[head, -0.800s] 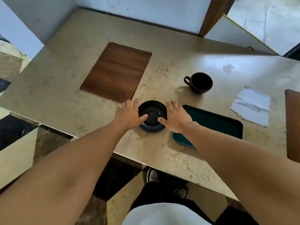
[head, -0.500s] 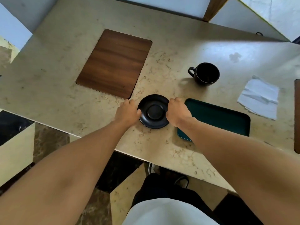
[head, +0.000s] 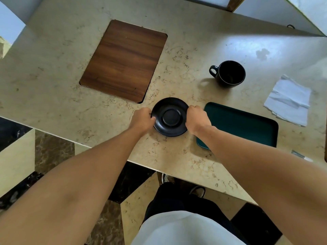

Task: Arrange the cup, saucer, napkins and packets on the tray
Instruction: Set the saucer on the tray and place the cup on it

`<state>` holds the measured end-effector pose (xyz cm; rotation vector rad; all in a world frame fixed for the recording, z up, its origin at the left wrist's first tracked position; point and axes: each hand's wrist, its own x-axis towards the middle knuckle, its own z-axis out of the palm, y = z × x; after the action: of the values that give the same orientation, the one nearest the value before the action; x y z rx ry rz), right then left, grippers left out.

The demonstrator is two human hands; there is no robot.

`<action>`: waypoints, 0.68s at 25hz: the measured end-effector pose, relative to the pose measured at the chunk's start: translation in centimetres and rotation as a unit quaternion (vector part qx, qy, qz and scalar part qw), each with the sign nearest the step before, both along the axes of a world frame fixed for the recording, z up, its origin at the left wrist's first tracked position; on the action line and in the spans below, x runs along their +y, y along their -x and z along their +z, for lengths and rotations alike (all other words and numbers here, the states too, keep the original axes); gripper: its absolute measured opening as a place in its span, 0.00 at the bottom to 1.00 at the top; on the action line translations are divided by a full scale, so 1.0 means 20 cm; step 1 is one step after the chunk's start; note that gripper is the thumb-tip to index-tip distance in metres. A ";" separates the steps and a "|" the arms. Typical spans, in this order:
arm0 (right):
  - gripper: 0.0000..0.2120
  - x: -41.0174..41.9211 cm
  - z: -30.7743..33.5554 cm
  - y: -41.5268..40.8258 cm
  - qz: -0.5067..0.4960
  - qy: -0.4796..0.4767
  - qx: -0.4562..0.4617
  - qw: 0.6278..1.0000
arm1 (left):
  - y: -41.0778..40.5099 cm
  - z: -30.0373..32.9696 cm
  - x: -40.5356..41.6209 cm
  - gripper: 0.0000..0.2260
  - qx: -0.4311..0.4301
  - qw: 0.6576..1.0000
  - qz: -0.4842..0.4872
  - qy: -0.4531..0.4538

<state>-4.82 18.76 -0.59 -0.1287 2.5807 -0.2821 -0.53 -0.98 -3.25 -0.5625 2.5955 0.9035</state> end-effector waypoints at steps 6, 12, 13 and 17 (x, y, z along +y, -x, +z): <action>0.13 0.01 0.01 -0.01 -0.034 0.042 0.009 0.999 | 0.02 0.04 -0.02 0.08 -0.014 0.999 0.030 -0.026; 0.10 0.14 0.11 -0.03 -0.093 0.111 0.031 0.989 | 0.07 0.15 0.06 0.11 0.010 0.998 0.049 -0.042; 0.11 0.17 0.13 -0.03 -0.099 0.128 0.034 0.986 | 0.08 0.17 0.09 0.12 0.017 0.998 0.048 -0.037; 0.14 0.40 0.17 -0.03 -0.135 0.190 0.055 0.971 | 0.11 0.25 0.27 0.12 0.046 0.998 0.026 -0.032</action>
<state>-4.19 26.74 2.82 0.0749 2.6216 -0.8932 -2.75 4.47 1.82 -0.5858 2.6337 1.0489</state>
